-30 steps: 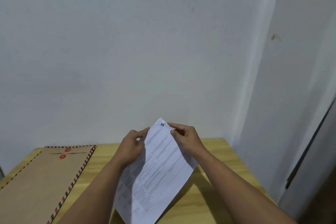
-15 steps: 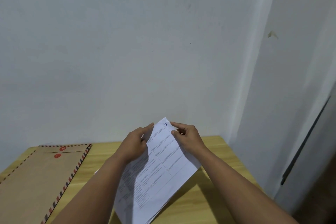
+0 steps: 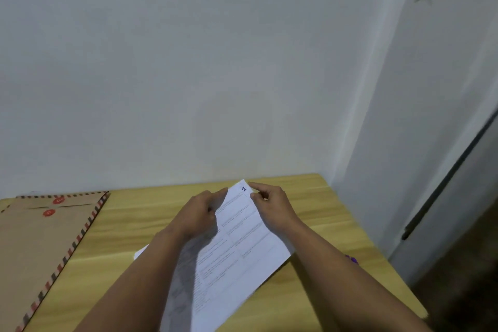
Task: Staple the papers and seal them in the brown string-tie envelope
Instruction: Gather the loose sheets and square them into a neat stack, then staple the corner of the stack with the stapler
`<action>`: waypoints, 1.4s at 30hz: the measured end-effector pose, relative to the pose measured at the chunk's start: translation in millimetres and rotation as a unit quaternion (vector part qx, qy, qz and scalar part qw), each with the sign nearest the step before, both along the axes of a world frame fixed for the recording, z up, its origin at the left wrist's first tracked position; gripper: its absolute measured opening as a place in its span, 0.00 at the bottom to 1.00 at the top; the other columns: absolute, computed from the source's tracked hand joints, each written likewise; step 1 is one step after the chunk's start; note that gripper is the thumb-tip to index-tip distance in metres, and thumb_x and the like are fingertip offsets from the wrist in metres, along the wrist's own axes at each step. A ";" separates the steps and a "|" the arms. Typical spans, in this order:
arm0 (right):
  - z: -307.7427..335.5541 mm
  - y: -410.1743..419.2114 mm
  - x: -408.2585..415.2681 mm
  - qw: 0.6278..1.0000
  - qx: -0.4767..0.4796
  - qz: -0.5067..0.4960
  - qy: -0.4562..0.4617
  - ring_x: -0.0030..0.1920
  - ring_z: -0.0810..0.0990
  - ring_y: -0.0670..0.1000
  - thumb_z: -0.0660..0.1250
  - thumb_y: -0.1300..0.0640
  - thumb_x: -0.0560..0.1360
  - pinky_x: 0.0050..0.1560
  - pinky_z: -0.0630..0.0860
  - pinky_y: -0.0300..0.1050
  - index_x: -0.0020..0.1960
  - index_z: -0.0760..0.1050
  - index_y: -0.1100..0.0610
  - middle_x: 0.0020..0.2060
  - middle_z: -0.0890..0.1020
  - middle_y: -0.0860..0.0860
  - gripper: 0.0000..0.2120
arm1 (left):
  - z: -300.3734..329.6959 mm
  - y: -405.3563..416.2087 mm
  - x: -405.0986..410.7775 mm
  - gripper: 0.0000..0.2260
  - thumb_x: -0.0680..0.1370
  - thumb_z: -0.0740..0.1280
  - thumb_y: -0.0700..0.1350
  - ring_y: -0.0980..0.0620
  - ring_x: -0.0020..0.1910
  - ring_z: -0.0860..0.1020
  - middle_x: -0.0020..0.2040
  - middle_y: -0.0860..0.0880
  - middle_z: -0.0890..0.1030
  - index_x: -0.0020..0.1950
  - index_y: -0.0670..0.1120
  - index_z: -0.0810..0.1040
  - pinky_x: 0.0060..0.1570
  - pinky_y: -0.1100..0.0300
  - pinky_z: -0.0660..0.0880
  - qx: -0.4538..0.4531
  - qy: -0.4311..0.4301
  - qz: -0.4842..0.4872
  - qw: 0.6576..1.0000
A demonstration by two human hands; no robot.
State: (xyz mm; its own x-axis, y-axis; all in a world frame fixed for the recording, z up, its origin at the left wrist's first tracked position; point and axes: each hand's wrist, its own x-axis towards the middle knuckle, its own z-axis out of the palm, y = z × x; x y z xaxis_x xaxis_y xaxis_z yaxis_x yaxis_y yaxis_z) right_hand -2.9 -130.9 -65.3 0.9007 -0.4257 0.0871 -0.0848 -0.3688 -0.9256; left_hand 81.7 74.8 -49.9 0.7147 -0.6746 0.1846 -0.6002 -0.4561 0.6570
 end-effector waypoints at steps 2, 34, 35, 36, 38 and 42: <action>-11.9 -4.9 2.2 0.999 -0.045 -0.002 0.026 0.46 0.84 0.45 0.65 0.58 0.82 0.53 0.79 0.37 0.70 0.80 0.49 0.44 0.86 0.42 0.18 | -21.4 -8.6 7.4 0.24 0.71 0.53 0.45 0.44 0.49 0.79 0.47 0.43 0.78 0.63 0.65 0.68 0.54 0.51 0.78 0.033 0.003 0.012 0.999; 27.1 -107.2 -80.7 0.948 0.118 0.033 0.295 0.40 0.84 0.55 0.76 0.53 0.78 0.40 0.85 0.48 0.59 0.81 0.61 0.49 0.87 0.63 0.15 | -93.5 -21.6 -4.5 0.24 0.77 0.59 0.47 0.46 0.43 0.73 0.47 0.52 0.75 0.73 0.53 0.73 0.42 0.52 0.72 0.070 -0.194 0.042 0.978; 22.1 -102.4 -74.9 0.957 0.152 0.014 0.245 0.37 0.83 0.55 0.77 0.54 0.77 0.38 0.84 0.47 0.57 0.80 0.63 0.45 0.86 0.64 0.15 | -94.0 -20.9 -3.0 0.24 0.77 0.60 0.47 0.46 0.44 0.73 0.47 0.53 0.74 0.74 0.54 0.73 0.42 0.52 0.72 0.070 -0.190 0.036 0.979; 17.0 -97.2 -69.5 0.963 0.184 -0.002 0.198 0.35 0.81 0.56 0.78 0.56 0.76 0.36 0.82 0.47 0.54 0.78 0.64 0.42 0.84 0.66 0.15 | -94.1 -20.2 -1.8 0.24 0.77 0.60 0.47 0.46 0.44 0.73 0.47 0.53 0.74 0.74 0.54 0.72 0.42 0.52 0.72 0.069 -0.187 0.030 0.980; 7.3 -88.8 -60.8 0.972 0.187 -0.022 0.140 0.32 0.78 0.57 0.81 0.59 0.73 0.34 0.79 0.47 0.49 0.75 0.62 0.37 0.83 0.65 0.15 | -95.0 -19.1 -0.4 0.25 0.77 0.62 0.46 0.46 0.44 0.73 0.46 0.53 0.74 0.75 0.53 0.72 0.42 0.52 0.72 0.063 -0.183 0.021 0.981; -2.2 -85.1 -49.8 0.986 0.048 0.012 0.157 0.28 0.78 0.51 0.82 0.67 0.68 0.29 0.76 0.42 0.47 0.75 0.61 0.32 0.80 0.54 0.17 | -96.0 -19.3 0.1 0.25 0.76 0.63 0.45 0.46 0.42 0.73 0.45 0.52 0.73 0.74 0.50 0.72 0.40 0.51 0.73 0.051 -0.183 0.022 0.982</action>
